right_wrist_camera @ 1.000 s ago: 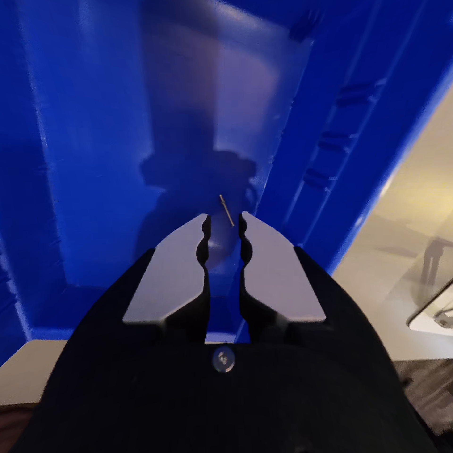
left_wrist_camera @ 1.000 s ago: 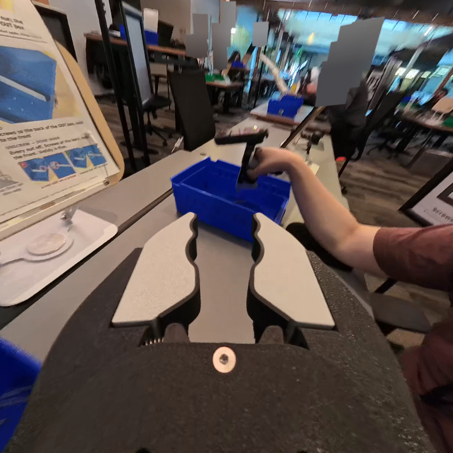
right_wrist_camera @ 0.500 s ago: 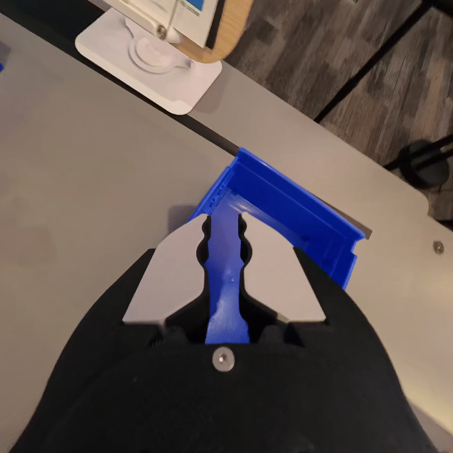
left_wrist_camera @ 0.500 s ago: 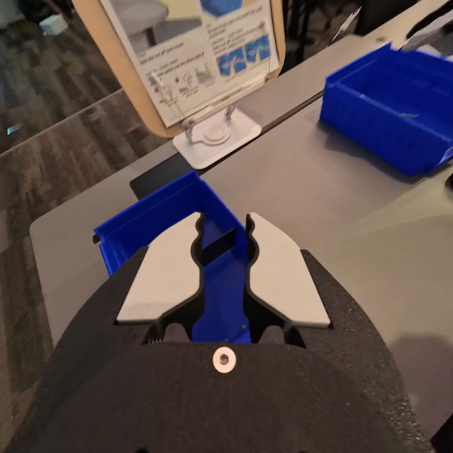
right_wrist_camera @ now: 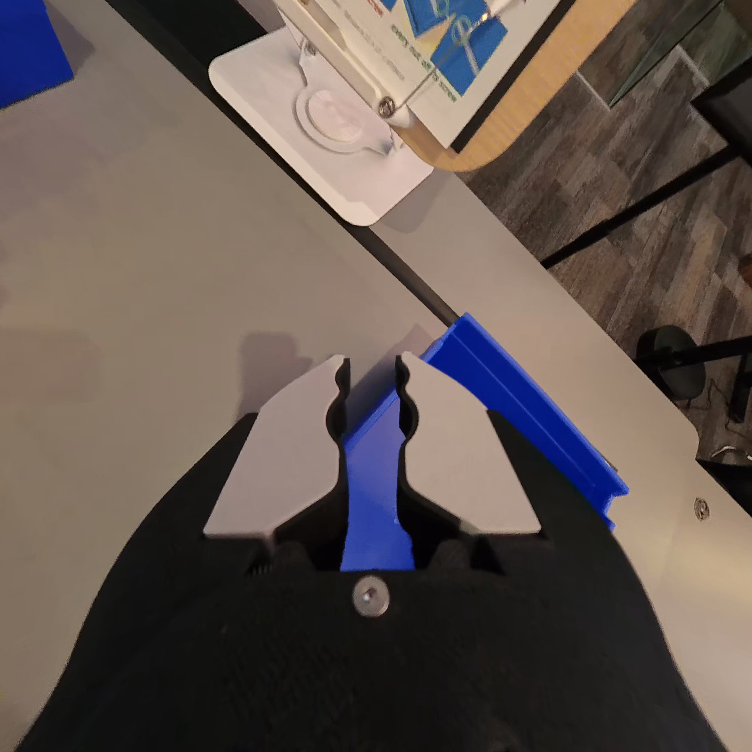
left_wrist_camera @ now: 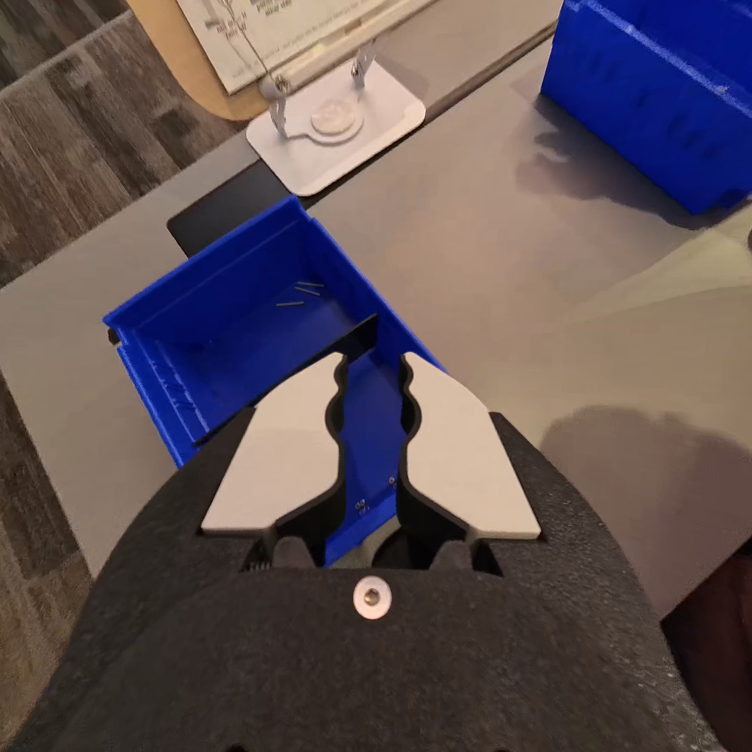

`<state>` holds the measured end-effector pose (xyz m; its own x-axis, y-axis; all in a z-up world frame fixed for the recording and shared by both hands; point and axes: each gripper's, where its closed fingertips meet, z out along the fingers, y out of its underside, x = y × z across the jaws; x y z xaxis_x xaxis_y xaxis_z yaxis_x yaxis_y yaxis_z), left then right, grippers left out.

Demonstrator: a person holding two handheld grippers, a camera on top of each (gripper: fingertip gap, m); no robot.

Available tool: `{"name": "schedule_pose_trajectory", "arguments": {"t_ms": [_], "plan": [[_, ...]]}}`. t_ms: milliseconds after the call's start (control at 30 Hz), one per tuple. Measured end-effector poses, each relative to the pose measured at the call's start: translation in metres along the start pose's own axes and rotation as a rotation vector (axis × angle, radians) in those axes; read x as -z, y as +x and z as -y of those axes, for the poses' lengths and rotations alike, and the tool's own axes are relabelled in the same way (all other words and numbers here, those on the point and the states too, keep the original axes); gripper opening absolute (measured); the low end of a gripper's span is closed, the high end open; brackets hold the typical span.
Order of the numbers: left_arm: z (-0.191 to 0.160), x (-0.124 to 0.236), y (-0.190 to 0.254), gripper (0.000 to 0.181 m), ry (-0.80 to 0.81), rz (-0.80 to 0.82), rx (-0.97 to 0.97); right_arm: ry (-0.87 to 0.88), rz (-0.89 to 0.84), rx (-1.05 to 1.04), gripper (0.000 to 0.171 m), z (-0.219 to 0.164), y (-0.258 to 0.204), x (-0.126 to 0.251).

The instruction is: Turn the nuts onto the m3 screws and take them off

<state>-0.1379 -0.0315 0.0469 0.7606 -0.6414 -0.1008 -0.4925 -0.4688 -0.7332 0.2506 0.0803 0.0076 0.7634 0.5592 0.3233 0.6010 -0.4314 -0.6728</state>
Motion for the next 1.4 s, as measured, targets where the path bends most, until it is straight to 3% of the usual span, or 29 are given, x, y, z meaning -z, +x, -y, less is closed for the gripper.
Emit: {"name": "schedule_pose_trajectory", "arguments": {"t_ms": [167,500,800,1033,1167,1400], "plan": [[-0.019,-0.007,-0.010,0.022,-0.129,0.084,0.004,0.042,0.016,0.007,0.022,0.008,-0.002,-0.009],[-0.031,-0.030,-0.031,0.018,-0.211,0.104,0.088,-0.015,-0.050,0.065,0.022,-0.003,0.003,-0.043],[-0.039,-0.047,-0.029,0.012,-0.237,-0.014,0.115,0.136,-0.013,0.067,0.022,0.026,-0.011,-0.028],[-0.043,-0.049,-0.031,0.012,-0.247,-0.033,0.122,0.139,0.020,0.101,0.022,0.028,-0.021,-0.029],[-0.045,-0.056,-0.015,0.010,-0.263,-0.148,0.125,0.138,0.027,0.154,0.022,0.030,-0.026,-0.024],[-0.088,-0.060,-0.005,0.004,-0.611,-0.282,0.099,0.162,0.075,0.171,0.023,0.034,-0.034,-0.022]]}}
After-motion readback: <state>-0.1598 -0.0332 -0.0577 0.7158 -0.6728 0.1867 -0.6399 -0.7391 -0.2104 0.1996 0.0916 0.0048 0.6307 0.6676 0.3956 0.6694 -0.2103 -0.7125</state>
